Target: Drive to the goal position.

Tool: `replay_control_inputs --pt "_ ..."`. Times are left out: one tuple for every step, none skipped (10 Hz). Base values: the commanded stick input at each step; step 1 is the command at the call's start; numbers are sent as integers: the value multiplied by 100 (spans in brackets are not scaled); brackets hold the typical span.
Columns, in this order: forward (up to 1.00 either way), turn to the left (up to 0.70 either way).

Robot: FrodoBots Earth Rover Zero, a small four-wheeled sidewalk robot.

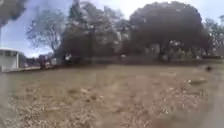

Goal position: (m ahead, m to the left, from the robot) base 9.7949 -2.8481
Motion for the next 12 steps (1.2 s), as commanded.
replay_control_inputs --pt "70 -35" --pt "70 -35" --pt "70 -35" --pt "70 -35" --pt "70 -35" --pt "70 -35" --pt "70 -28" --pt "70 -12" --pt "70 0" --pt "70 0" --pt "70 0" --pt "70 0"
